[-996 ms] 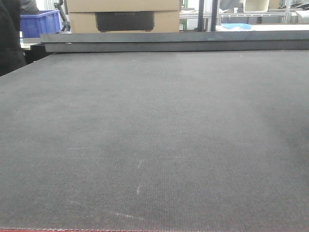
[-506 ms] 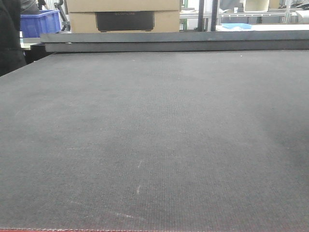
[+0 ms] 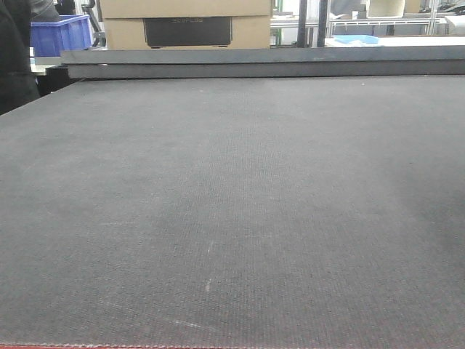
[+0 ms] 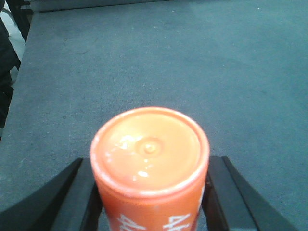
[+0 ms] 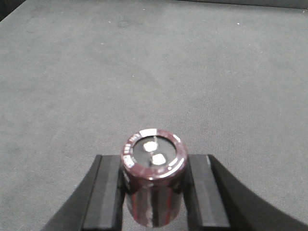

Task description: Place cylindrical capacitor in blue bin on shelf

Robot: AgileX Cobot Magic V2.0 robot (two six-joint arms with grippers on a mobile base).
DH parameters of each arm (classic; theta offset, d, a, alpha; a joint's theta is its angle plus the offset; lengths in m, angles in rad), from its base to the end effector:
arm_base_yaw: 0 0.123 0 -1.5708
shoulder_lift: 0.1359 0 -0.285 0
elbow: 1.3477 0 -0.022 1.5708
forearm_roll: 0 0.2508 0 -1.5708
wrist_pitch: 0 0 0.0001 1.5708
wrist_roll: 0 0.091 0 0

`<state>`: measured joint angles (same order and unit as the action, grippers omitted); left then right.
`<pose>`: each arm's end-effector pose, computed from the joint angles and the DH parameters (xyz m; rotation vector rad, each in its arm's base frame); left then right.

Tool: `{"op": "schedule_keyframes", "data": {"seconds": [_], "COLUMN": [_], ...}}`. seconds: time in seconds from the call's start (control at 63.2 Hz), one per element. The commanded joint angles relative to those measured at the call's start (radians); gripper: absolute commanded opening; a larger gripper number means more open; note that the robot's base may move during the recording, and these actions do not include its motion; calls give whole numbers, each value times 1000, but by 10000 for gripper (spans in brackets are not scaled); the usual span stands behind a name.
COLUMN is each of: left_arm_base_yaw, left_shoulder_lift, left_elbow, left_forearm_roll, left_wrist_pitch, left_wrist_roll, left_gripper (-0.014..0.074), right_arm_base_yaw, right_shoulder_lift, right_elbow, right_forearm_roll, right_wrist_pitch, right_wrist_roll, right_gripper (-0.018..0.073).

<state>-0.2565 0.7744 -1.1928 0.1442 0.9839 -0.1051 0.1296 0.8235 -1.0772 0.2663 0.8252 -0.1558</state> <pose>0.1133 -0.0185 0.4475 0.1613 2.0346 -0.0536 0.1416 0.0362 0.4207 -0.2266 2.0279 0.2964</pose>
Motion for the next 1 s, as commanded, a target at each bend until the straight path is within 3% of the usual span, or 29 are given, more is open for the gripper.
{"op": "schedule_keyframes", "data": {"seconds": [0.0,0.585,0.98], "left_arm_base_yaw": [-5,-5,-5], "left_shoulder_lift": [-8,-8,-8], "left_elbow": [-5,-5,-5], "left_forearm_roll": [1,1,1], "left_wrist_pitch": [-14,-14,-14], "left_wrist_roll": [-8,-8,-8], "left_gripper": [-111,-111,-111], "right_arm_base_yaw": [2,2,2], "right_shoulder_lift": [-8,12,32], "right_elbow": [-11,-11,-11], "right_forearm_roll": [3,3,3], "right_wrist_pitch": [-25,-33,-117], "right_wrist_roll": [-7,-7,-7], "right_gripper": [-162,-162,-162]}}
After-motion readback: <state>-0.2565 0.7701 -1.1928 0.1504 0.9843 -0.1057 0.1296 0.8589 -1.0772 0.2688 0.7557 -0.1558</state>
